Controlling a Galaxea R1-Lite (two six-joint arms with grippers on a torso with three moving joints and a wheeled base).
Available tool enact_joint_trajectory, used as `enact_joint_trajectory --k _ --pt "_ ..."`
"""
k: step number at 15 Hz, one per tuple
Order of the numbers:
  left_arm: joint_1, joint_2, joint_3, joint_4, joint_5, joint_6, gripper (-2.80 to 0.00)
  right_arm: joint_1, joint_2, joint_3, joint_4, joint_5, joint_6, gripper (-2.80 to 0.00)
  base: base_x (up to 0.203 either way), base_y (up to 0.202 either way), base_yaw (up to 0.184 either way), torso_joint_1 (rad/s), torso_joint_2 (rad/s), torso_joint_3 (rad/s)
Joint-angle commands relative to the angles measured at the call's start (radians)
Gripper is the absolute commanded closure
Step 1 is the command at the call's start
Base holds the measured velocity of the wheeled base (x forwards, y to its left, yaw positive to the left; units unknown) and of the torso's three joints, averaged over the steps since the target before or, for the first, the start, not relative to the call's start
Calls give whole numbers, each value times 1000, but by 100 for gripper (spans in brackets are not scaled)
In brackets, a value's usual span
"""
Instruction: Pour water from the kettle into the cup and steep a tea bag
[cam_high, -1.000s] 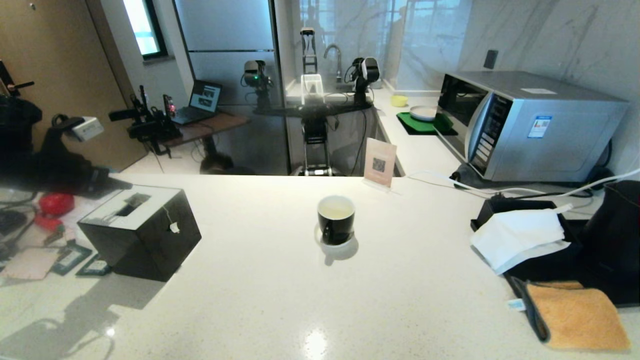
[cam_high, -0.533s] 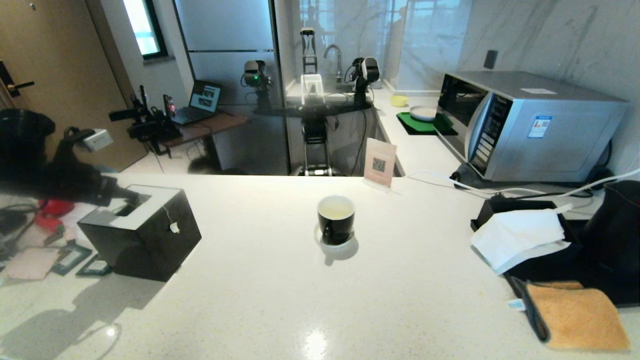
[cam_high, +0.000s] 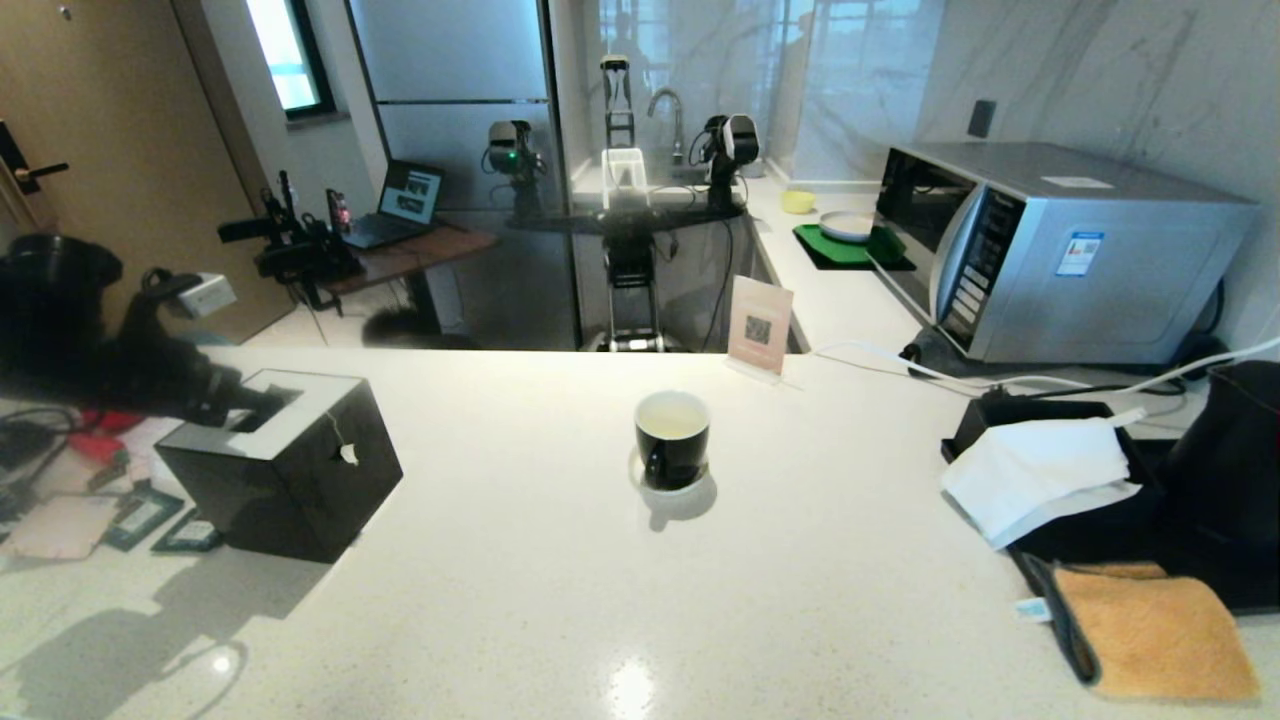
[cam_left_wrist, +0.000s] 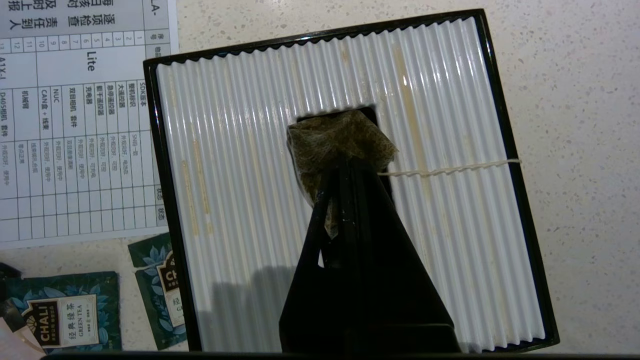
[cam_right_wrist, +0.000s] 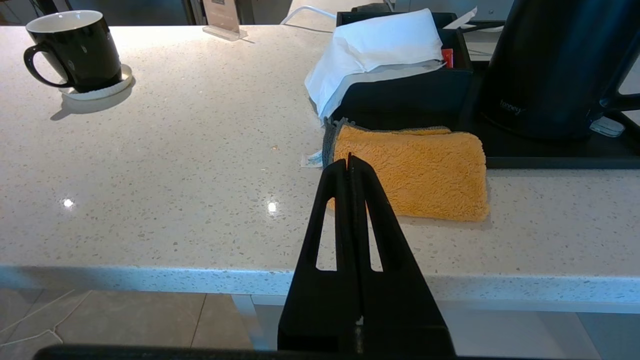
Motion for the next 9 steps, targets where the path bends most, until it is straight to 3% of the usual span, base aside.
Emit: enact_joint_trajectory --k 1,9 --pt "1 2 5 2 -3 4 0 0 2 0 0 0 0 0 0 0 0 0 0 0" --pt "1 -10 40 1 -23 6 0 0 2 0 0 0 0 0 0 0 0 0 0 0"
